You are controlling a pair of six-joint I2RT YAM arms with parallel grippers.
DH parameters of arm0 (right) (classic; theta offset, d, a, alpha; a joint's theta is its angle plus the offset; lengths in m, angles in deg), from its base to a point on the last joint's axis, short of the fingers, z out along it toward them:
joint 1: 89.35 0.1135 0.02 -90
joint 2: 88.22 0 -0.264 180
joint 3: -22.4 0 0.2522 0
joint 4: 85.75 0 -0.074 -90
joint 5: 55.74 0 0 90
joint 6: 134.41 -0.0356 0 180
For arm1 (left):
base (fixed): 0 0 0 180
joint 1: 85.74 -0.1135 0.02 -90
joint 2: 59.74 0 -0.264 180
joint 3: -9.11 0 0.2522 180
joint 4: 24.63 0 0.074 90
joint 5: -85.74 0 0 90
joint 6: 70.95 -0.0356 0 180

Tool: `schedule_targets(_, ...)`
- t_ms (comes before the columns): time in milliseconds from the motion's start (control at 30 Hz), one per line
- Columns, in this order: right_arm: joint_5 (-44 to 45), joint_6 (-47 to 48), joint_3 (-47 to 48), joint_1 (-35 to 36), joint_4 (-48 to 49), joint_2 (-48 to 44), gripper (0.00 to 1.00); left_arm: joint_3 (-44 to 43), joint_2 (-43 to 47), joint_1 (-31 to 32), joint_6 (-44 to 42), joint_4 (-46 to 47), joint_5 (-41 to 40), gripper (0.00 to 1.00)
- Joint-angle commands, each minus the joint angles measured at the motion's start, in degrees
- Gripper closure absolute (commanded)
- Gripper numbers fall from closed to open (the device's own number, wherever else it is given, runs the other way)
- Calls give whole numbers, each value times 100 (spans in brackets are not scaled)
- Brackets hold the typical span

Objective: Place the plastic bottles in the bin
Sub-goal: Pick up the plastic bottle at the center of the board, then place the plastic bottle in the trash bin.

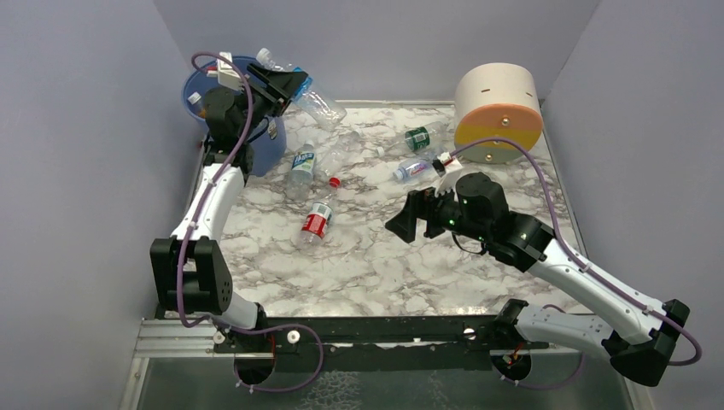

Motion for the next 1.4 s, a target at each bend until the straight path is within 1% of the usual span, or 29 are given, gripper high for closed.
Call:
schedule_targets(0, -24, -81, -85, 44, 29, -40, 0, -337, 71, -400, -214, 27, 432, 37)
schedule_targets(267, -126, -128, -139, 44, 125, 59, 0, -491, 235, -1304, -297, -40, 646, 37)
schedule_targets(500, -305, -196, -167, 44, 219, 191, 0, -608, 287, -1779, -486, -67, 517, 37)
schedule_targets(667, -333, -205, -131, 44, 199, 227, 0, -1002, 64, -2055, -680, -60, 286, 37)
schedule_targets(967, -491, -301, -163, 40, 261, 344, 0, -1507, -474, -2218, -1220, -66, -104, 37)
schedule_targets(1367, -573, -293, -83, 44, 343, 627, 0, -1634, -1011, -2219, -1615, -58, -260, 37)
